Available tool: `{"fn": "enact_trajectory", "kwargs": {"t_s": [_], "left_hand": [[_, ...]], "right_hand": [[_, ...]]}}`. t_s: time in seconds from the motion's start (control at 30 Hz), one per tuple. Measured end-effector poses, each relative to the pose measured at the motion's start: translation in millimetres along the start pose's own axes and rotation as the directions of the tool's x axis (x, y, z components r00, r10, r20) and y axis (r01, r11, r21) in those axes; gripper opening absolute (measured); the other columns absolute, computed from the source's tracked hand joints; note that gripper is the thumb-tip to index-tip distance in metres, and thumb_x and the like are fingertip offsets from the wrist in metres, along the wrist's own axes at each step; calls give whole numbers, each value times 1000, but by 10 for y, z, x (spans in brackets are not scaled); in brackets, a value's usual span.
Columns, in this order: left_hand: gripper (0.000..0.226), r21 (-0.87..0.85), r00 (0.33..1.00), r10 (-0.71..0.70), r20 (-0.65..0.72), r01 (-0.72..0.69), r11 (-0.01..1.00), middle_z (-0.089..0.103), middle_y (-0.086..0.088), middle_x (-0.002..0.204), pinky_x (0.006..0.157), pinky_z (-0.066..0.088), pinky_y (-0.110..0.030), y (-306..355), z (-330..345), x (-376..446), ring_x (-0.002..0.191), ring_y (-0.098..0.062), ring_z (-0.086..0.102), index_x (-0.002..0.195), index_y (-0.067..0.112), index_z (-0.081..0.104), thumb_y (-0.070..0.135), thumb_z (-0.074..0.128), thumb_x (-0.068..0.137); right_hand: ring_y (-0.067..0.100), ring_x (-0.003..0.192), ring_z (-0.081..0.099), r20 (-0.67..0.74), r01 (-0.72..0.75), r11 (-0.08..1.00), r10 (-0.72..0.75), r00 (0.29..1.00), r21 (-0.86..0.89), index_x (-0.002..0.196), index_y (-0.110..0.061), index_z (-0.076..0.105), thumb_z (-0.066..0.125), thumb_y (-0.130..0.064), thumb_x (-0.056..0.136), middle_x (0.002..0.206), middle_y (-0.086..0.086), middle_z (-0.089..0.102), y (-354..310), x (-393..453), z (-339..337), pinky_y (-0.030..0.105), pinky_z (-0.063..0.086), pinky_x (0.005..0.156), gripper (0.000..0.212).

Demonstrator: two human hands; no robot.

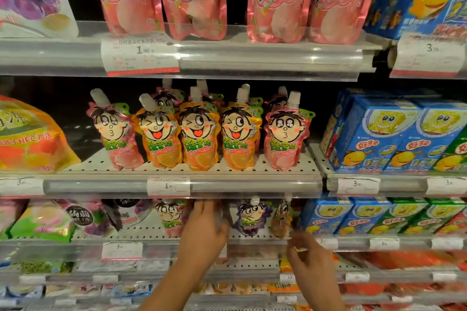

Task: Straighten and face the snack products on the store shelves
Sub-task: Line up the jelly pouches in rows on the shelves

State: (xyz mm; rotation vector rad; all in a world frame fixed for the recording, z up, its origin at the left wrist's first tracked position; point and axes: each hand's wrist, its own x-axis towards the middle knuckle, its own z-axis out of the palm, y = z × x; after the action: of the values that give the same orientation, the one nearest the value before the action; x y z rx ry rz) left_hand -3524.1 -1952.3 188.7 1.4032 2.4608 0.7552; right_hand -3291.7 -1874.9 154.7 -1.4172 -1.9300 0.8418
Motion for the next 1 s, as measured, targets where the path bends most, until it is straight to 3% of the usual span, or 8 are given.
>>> {"fn": "enact_trajectory", "kwargs": {"t_s": [0.1, 0.13, 0.23, 0.33, 0.43, 0.57, 0.8, 1.0], "left_hand": [[13, 10, 998, -34, -62, 34, 999, 57, -4, 93, 78, 49, -37, 33, 8, 184, 92, -25, 60, 95, 18, 55, 28, 61, 91], [17, 26, 996, -65, -59, 66, 997, 54, -1, 77, 70, 47, -35, 70, -9, 211, 80, -24, 60, 80, 20, 51, 28, 60, 92], [32, 32, 992, -89, -88, 93, 995, 43, 9, 59, 60, 39, -28, 118, -7, 273, 59, -18, 50, 67, 23, 46, 27, 59, 96], [26, 38, 985, -129, -113, 134, 990, 54, 3, 64, 61, 38, -27, 115, 18, 333, 59, -18, 49, 72, 20, 54, 27, 58, 97], [24, 73, 985, -135, -107, 144, 987, 57, 1, 69, 62, 41, -28, 80, 39, 405, 63, -21, 56, 76, 20, 57, 29, 58, 98], [20, 38, 987, -131, -91, 135, 990, 54, 6, 66, 60, 46, -28, 79, 24, 432, 60, -15, 54, 79, 18, 62, 26, 60, 97], [19, -49, 971, -146, -192, 139, 989, 60, 1, 65, 58, 41, -30, -73, 31, 316, 60, -18, 56, 74, 18, 62, 17, 67, 92], [6, 51, 969, 21, -248, -9, 999, 69, -6, 84, 62, 43, -32, -127, 13, 211, 76, -27, 64, 92, 14, 73, 13, 74, 86]], "right_hand": [[-10, 69, 65, -66, 225, 972, -229, 971, -65, 93, -36, 68, 70, -14, 90, 83, -19, 70, -145, -77, -136, 3, 46, 59, 22], [-9, 73, 64, -109, 324, 940, -335, 936, -104, 98, -34, 69, 67, -18, 89, 90, -20, 69, -227, -95, -197, 2, 45, 60, 19], [4, 102, 64, -175, 521, 819, -564, 807, -240, 118, -23, 70, 57, -27, 93, 125, -9, 64, -445, -42, -341, 17, 54, 77, 28], [25, 134, 51, -155, 584, 735, -658, 737, -344, 136, -13, 61, 63, -17, 92, 149, 7, 49, -605, 79, -436, 36, 49, 102, 44], [31, 152, 28, -119, 558, 714, -654, 747, -422, 150, -12, 46, 62, -14, 91, 162, 10, 32, -648, 175, -445, 52, 36, 117, 61], [33, 157, 7, -58, 471, 724, -573, 818, -505, 159, -13, 30, 63, -20, 91, 170, 10, 12, -564, 260, -323, 62, 35, 115, 76], [32, 157, 2, -11, 454, 727, -535, 845, -515, 161, -16, 25, 72, -22, 87, 171, 8, 4, -569, 242, -289, 51, 39, 114, 87], [33, 157, 2, -12, 449, 737, -526, 851, -505, 161, -16, 24, 72, -23, 88, 171, 9, 4, -587, 240, -270, 46, 36, 114, 88]]}}
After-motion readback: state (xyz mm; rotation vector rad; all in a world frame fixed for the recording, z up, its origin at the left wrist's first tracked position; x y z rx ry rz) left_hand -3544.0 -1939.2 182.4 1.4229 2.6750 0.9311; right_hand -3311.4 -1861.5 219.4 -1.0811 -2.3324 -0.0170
